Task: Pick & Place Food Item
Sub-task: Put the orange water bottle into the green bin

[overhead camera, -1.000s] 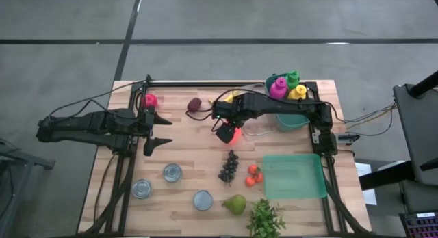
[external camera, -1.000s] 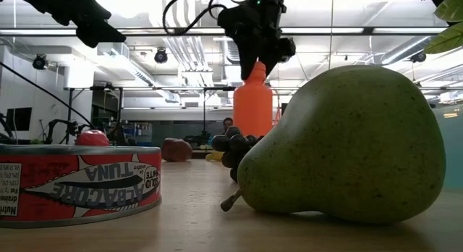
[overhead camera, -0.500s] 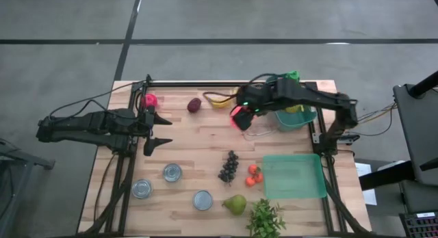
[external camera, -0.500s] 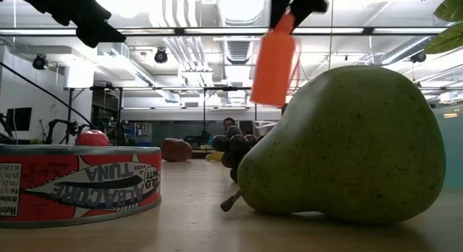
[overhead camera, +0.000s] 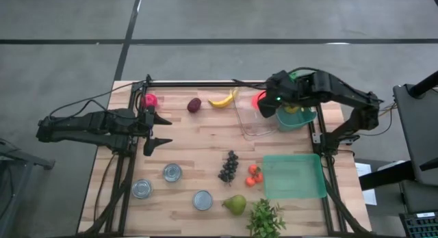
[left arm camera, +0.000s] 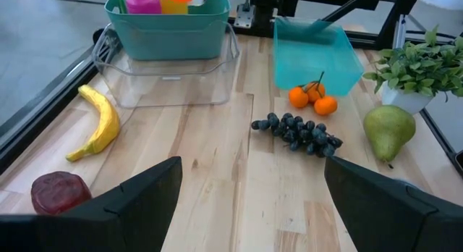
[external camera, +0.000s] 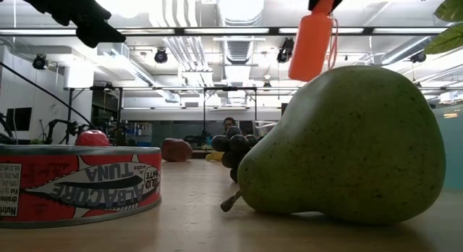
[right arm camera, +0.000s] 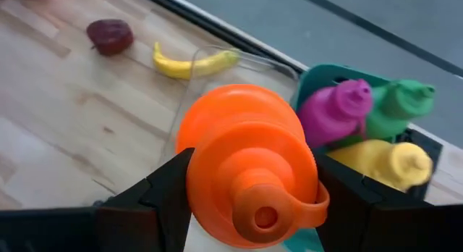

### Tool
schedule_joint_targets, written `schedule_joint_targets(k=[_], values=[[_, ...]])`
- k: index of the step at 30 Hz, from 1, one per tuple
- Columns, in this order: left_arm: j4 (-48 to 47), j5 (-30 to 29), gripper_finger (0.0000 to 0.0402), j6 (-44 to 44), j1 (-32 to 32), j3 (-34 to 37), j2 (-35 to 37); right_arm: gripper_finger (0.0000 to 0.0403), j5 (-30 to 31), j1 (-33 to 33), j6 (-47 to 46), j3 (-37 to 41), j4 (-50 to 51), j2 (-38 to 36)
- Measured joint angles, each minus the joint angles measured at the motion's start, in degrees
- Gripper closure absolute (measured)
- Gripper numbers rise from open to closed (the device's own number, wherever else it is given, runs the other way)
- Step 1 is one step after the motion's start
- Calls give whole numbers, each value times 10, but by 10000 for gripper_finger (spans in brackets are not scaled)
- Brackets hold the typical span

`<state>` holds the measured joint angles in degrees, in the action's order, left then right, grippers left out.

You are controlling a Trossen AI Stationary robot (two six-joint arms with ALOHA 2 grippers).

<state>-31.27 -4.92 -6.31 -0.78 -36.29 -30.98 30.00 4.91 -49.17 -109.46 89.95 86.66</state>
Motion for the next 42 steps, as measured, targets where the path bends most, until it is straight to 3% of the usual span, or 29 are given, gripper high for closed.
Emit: schedule_joint_targets(k=[11,23,30,42], values=[[-1,0,58,0,0,0,0,191,26,50,-30,75,1,-71],[-1,0,58,0,0,0,0,191,-25,135,-30,185,1,-128],[-1,0,58,0,0,0,0,191,-88,192,-21,221,1,-130],[-1,0,58,0,0,0,0,191,-110,206,3,229,-10,-94]])
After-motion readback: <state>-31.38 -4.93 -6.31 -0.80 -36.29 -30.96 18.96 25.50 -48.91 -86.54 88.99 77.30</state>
